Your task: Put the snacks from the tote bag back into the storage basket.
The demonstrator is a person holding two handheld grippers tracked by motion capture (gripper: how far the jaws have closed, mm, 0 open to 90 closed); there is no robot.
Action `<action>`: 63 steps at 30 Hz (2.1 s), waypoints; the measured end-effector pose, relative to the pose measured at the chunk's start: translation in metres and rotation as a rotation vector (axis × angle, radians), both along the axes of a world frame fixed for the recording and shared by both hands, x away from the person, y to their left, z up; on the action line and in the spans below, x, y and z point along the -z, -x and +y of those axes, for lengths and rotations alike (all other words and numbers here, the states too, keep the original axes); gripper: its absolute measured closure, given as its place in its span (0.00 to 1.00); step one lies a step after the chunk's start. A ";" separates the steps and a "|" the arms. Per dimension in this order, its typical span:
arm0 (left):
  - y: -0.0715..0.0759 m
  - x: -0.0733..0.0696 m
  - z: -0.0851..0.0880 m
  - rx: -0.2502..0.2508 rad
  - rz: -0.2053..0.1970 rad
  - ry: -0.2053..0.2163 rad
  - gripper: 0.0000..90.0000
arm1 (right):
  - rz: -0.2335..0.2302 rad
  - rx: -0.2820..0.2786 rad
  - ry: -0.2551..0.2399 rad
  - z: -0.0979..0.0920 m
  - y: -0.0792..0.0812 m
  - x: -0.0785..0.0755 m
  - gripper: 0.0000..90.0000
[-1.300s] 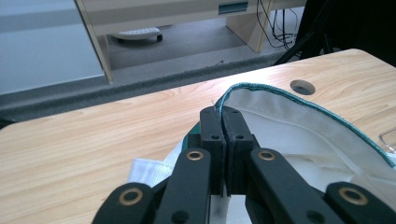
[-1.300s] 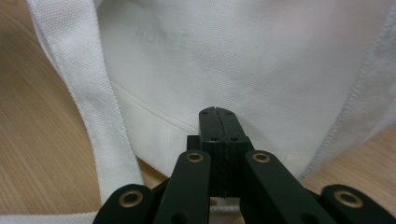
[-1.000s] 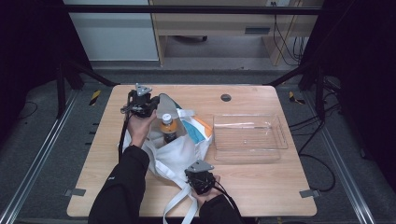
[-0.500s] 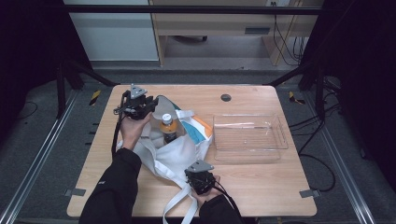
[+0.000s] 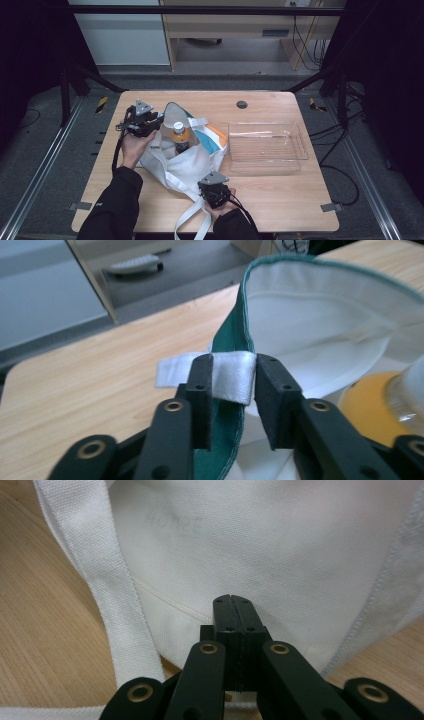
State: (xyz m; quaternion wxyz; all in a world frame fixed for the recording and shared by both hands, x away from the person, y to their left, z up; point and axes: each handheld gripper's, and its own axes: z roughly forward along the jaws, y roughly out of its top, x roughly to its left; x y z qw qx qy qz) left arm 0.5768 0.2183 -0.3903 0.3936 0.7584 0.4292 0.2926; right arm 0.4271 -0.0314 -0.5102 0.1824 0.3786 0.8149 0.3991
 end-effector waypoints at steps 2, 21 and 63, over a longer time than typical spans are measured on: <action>-0.003 0.003 -0.003 -0.006 0.005 -0.004 0.85 | 0.003 0.000 -0.002 0.000 0.000 0.000 1.00; -0.022 0.030 -0.015 -0.045 0.067 0.014 0.87 | 0.007 -0.001 -0.007 0.000 -0.001 0.000 1.00; 0.130 0.055 -0.006 0.041 0.130 0.065 0.63 | -0.255 0.116 -0.070 -0.009 -0.039 -0.075 0.75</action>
